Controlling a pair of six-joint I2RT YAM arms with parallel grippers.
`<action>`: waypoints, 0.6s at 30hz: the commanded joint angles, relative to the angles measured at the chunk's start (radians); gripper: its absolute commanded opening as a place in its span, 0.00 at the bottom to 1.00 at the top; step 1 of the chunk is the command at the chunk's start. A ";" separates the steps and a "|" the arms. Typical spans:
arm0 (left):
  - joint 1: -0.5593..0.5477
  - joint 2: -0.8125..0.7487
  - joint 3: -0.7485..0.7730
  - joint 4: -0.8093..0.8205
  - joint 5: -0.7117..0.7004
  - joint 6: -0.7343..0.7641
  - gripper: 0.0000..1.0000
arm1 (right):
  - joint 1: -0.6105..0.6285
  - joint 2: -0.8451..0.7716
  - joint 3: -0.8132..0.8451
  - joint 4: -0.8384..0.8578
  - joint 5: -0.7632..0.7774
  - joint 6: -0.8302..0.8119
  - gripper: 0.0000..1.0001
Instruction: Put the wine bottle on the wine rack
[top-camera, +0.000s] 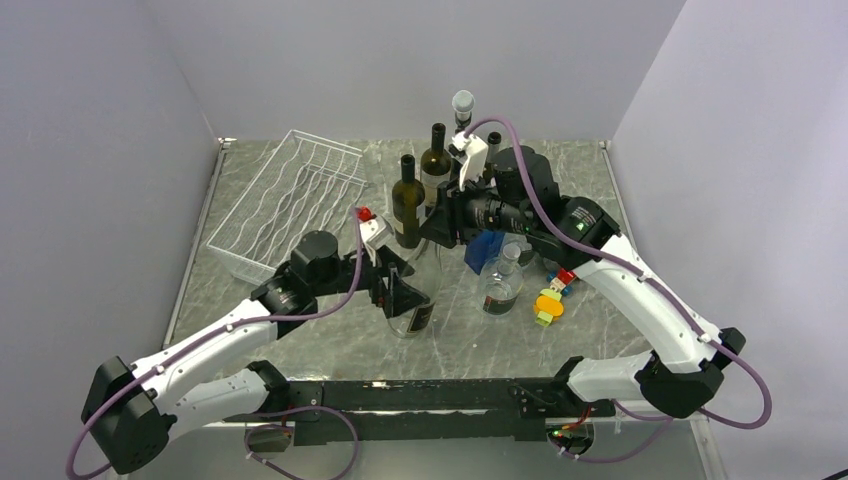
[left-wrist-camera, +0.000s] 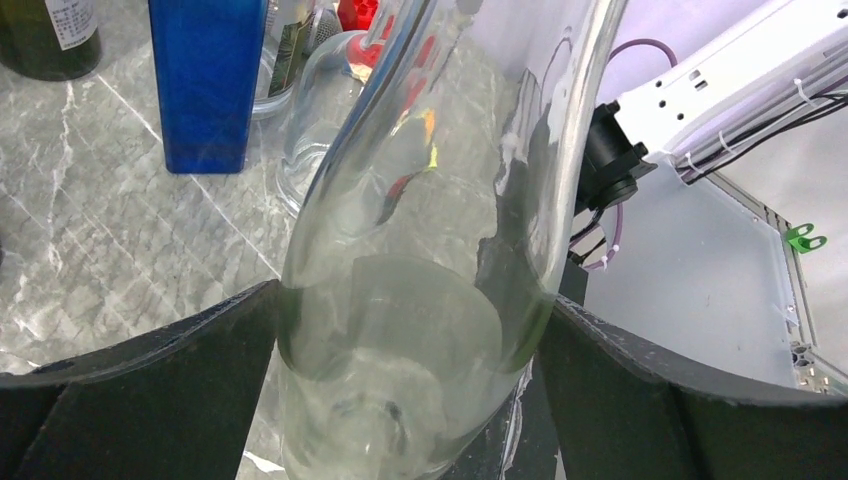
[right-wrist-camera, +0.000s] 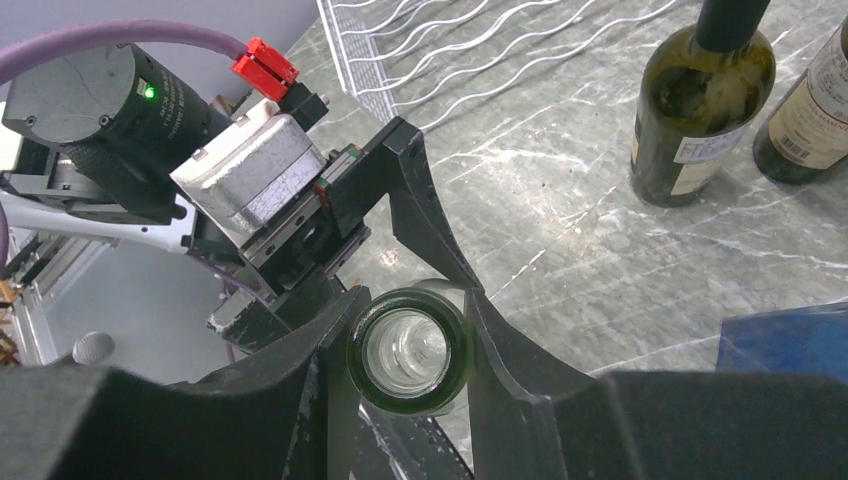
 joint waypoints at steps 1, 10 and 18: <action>-0.029 0.000 0.022 0.013 -0.021 0.041 0.99 | 0.003 -0.078 0.110 0.229 -0.105 0.092 0.00; -0.140 0.005 0.030 -0.042 -0.118 0.129 0.99 | 0.002 -0.089 0.138 0.234 -0.117 0.116 0.00; -0.187 -0.006 0.034 -0.044 -0.207 0.167 0.98 | 0.001 -0.094 0.139 0.211 -0.113 0.125 0.00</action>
